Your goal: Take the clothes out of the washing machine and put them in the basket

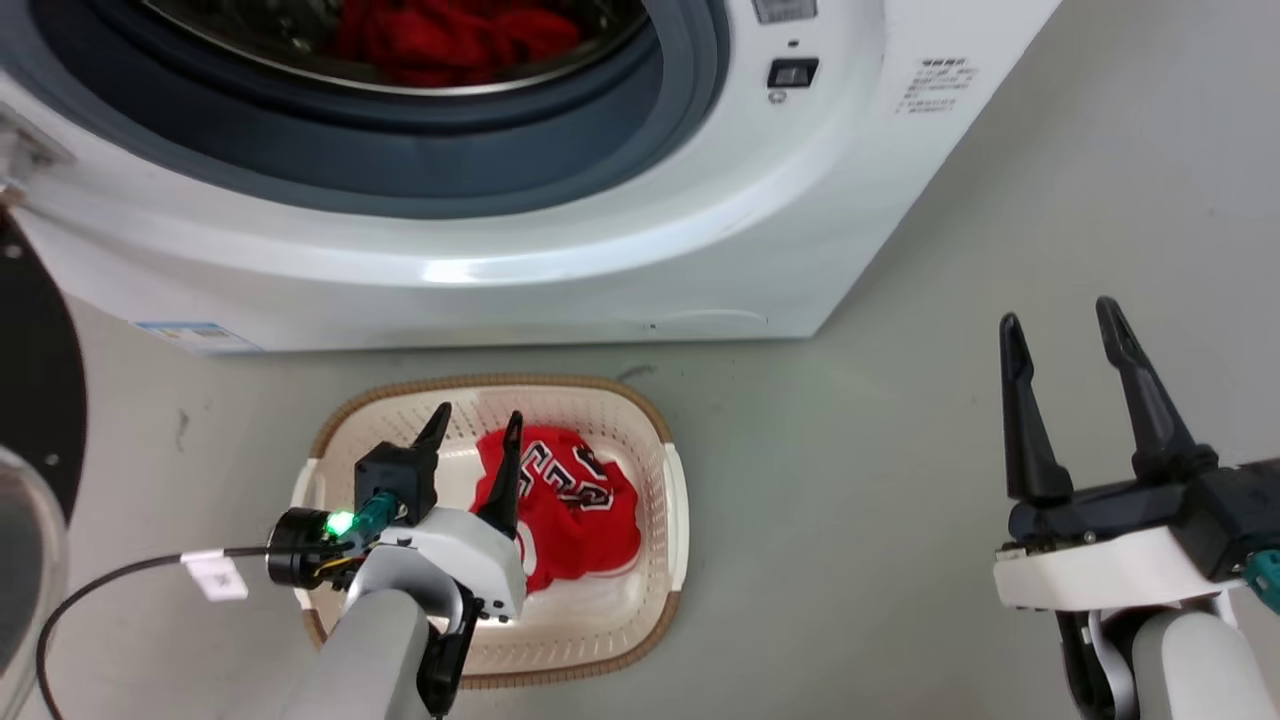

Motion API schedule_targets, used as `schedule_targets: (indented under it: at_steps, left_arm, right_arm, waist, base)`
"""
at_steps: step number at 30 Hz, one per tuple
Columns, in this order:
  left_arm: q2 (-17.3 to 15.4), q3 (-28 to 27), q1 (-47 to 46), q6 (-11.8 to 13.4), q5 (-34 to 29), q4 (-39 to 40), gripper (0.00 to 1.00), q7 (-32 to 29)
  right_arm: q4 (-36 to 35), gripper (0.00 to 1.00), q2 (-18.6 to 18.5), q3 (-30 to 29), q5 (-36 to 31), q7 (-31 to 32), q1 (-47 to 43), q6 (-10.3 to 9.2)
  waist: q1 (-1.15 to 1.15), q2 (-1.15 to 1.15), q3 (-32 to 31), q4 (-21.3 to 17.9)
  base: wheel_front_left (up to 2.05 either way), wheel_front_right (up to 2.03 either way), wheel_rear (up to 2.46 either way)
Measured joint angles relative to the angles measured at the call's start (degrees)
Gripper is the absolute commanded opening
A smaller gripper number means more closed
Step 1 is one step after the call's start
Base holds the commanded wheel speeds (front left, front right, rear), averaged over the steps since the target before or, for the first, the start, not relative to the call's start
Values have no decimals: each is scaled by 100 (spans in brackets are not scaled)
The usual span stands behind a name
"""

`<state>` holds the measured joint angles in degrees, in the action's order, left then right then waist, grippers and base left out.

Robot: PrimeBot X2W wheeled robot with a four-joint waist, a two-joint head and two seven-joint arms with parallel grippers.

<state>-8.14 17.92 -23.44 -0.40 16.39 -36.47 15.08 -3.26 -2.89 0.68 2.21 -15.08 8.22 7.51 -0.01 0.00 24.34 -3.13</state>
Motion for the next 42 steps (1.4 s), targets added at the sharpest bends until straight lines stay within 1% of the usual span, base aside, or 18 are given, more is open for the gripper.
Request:
schedule_targets:
  at_steps: [6, 13, 17, 21, 24, 29, 34, 37, 42]
  left_arm:
    - [169, -600, 615, 90, -322, 912, 100, 0]
    - [345, -1138, 1080, 86, -633, 1774, 100, 0]
    - [375, -1283, 1035, -98, -772, 1873, 100, 0]
    - [359, -1402, 582, -224, -912, 1631, 100, 0]
    - [276, -1474, 92, -298, -981, 1381, 100, 0]
    - [45, -1521, -927, -410, -1065, 548, 100, 1]
    - [-281, -1445, -2103, -515, -1172, -400, 100, 1]
    - [-432, -1376, -2796, -525, -1245, -994, 100, -48]
    - [-699, -1332, -3886, -517, -1318, -1712, 100, -302]
  right_arm:
    - [67, 100, 0, -20, -10, 0, -276, 0]
    - [101, 100, 0, -49, 9, 0, -478, 0]
    - [88, 100, 0, -76, 34, 0, -478, 0]
    - [73, 100, 0, -41, 73, 0, -422, 0]
    - [27, 100, 0, -23, 86, 0, -254, 0]
    - [-22, 100, -1, 35, 138, 0, -39, 0]
    - [-90, 100, -1, 162, 241, -1, 220, 0]
    - [-135, 100, -3, 192, 299, 0, 365, 0]
    - [-233, 100, -3, 235, 455, 0, 544, 0]
  waist:
    - [0, 0, -527, 89]
    - [-1, 0, -996, 186]
    - [-1, 0, -1031, 223]
    - [0, 0, -912, 181]
    - [0, 0, -772, 120]
    - [1, 0, -457, -38]
    - [2, 0, -74, -247]
    - [2, 0, 183, -388]
    - [2, 0, 640, -624]
  base:
    - [0, 0, 0]
    - [0, 0, 0]
    - [0, 0, 0]
    - [0, 0, 0]
    - [0, 0, 0]
    - [0, 0, 0]
    - [0, 0, 0]
    - [0, 0, 0]
    - [0, 0, 0]
